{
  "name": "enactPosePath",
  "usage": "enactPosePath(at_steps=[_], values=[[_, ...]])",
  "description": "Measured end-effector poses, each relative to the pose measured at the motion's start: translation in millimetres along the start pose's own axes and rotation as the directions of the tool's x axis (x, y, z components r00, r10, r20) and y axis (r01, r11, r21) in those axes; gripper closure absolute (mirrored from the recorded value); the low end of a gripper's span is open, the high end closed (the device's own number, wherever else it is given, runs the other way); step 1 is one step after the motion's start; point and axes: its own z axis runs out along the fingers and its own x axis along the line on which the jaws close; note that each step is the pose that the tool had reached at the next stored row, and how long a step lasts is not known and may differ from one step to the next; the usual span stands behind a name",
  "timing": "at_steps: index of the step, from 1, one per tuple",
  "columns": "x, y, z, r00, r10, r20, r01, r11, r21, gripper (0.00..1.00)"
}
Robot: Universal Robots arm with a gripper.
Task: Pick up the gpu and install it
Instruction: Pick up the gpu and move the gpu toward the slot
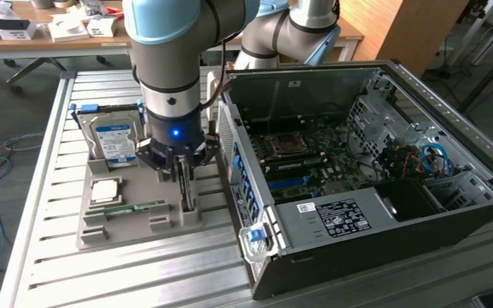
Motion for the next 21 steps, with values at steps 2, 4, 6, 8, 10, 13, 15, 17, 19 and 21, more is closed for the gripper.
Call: enactPosePath(at_steps=[2, 4, 6, 8, 10, 13, 15, 17, 19, 21], values=[[0.0, 0.0, 0.0, 1.0, 0.0, 0.0, 0.0, 1.0, 0.0, 0.62], [0.0, 0.0, 0.0, 1.0, 0.0, 0.0, 0.0, 1.0, 0.0, 0.62], [0.0, 0.0, 0.0, 1.0, 0.0, 0.0001, 0.0, 1.0, 0.0001, 0.7], [0.0, 0.0, 0.0, 1.0, 0.0, -0.0001, 0.0, 1.0, 0.0001, 0.74], [0.0, 0.0, 0.0, 1.0, 0.0, -0.0001, 0.0, 1.0, 0.0001, 0.74], [0.0, 0.0, 0.0, 1.0, 0.0, 0.0, 0.0, 1.0, 0.0, 0.74], [0.0, 0.0, 0.0, 1.0, 0.0, 0.0, 0.0, 1.0, 0.0, 0.74], [-0.1, 0.0, 0.0, 1.0, -0.008, -0.0004, 0.008, 1.0, -0.0002, 0.74], [-0.2, 0.0, 0.1, 0.9997, -0.022, -0.0013, 0.022, 0.9997, -0.0005, 0.74], [-0.2, 0.0, 0.0, 0.9995, -0.032, -0.0023, 0.032, 0.9995, -0.0007, 0.74]])
